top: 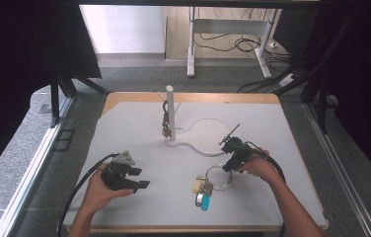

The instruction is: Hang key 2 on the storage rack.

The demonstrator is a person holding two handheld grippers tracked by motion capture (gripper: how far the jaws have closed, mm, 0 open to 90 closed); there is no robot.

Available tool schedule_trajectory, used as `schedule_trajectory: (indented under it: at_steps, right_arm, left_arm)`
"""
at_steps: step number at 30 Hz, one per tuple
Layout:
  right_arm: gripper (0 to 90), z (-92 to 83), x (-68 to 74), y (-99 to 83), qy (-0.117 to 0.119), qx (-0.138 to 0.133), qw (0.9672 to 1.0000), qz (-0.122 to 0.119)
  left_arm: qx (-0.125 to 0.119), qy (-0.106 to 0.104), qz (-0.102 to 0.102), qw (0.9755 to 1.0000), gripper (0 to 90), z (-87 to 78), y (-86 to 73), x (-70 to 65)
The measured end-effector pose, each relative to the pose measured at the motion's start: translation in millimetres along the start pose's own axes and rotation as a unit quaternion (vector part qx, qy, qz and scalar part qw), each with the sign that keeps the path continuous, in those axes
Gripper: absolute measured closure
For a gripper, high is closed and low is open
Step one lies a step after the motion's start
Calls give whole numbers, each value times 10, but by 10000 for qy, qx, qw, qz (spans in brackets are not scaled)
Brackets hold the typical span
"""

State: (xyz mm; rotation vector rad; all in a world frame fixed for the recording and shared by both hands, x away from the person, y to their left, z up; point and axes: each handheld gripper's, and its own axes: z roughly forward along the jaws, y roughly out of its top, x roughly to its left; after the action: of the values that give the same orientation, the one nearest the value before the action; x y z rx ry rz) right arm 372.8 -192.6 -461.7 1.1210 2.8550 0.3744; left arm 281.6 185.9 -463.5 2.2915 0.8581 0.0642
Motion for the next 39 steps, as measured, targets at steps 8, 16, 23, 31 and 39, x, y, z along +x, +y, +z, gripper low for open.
schedule_trajectory:
  at_steps: [8,16,23,31,39]
  right_arm:
    - [685,79,-26,43,101,178,9998,87]
    - [733,150,-70,66,289,392,9985,250]
    - [797,179,-88,74,372,547,9972,349]
    - [853,121,-146,50,528,526,9958,524]
    - [855,-121,-93,57,656,304,9963,456]
  left_arm:
    - [37,-5,55,10000,413,-10,0,0]
    - [-26,-25,25,10000,413,-25,-4,4]
    - [3,-34,33,10000,413,-12,-1,3]
    - [-27,-22,6,10000,412,-23,-6,11]
    - [-31,-22,17,10000,411,-25,-10,12]
